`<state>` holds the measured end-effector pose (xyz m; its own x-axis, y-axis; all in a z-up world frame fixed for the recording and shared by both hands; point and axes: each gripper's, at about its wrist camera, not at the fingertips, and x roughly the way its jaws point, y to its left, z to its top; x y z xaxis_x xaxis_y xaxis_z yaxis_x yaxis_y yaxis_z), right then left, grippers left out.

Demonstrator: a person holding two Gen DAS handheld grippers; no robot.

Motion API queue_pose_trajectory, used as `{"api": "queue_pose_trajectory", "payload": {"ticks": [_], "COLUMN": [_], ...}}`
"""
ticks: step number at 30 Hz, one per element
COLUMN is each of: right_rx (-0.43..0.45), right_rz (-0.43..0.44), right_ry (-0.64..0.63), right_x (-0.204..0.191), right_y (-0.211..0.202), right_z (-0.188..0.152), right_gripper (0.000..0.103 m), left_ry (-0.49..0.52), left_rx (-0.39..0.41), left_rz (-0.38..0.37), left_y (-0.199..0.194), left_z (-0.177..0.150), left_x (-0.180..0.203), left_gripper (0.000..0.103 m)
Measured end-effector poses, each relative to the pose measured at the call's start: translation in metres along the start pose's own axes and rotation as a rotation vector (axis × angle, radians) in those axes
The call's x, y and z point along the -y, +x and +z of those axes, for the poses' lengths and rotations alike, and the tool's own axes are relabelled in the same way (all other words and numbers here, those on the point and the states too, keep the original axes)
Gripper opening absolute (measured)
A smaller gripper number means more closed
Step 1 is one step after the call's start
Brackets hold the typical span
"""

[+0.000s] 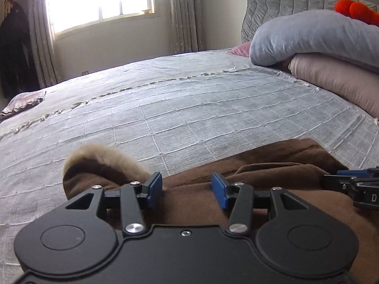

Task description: Fold large clothes

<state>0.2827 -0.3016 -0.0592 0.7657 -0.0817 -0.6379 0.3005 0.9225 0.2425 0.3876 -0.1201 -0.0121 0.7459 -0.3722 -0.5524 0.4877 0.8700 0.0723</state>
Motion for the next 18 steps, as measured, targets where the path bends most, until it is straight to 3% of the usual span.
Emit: {"api": "queue_pose_trajectory", "payload": {"ticks": [4, 6, 8, 11, 14, 16, 18], "right_rx": [-0.022, -0.033, -0.03, -0.052, -0.065, -0.062, -0.045], "right_rz": [0.066, 0.12, 0.14, 0.154, 0.161, 0.16, 0.161], "right_ry": [0.02, 0.022, -0.013, -0.051, -0.074, -0.097, -0.106], "right_x": [0.006, 0.014, 0.017, 0.017, 0.015, 0.01, 0.006], "right_y": [-0.032, -0.061, -0.091, -0.126, -0.155, -0.174, -0.193], "right_z": [0.01, 0.013, 0.009, -0.003, -0.019, -0.031, -0.043], "right_gripper": [0.038, 0.052, 0.059, 0.064, 0.075, 0.082, 0.09], "left_ry": [0.041, -0.004, -0.06, -0.14, -0.216, -0.236, -0.235], "left_rx": [0.052, 0.043, 0.037, 0.0, -0.076, -0.11, -0.127], "left_rz": [0.05, 0.018, -0.013, -0.028, -0.03, 0.002, 0.053], "left_y": [-0.05, -0.085, -0.119, -0.165, -0.195, -0.213, -0.23], "left_z": [0.002, -0.002, -0.012, -0.031, -0.047, -0.057, -0.066], "left_x": [0.009, 0.009, 0.009, 0.012, 0.02, 0.027, 0.033], "left_gripper": [0.049, 0.053, 0.058, 0.067, 0.07, 0.072, 0.083]}}
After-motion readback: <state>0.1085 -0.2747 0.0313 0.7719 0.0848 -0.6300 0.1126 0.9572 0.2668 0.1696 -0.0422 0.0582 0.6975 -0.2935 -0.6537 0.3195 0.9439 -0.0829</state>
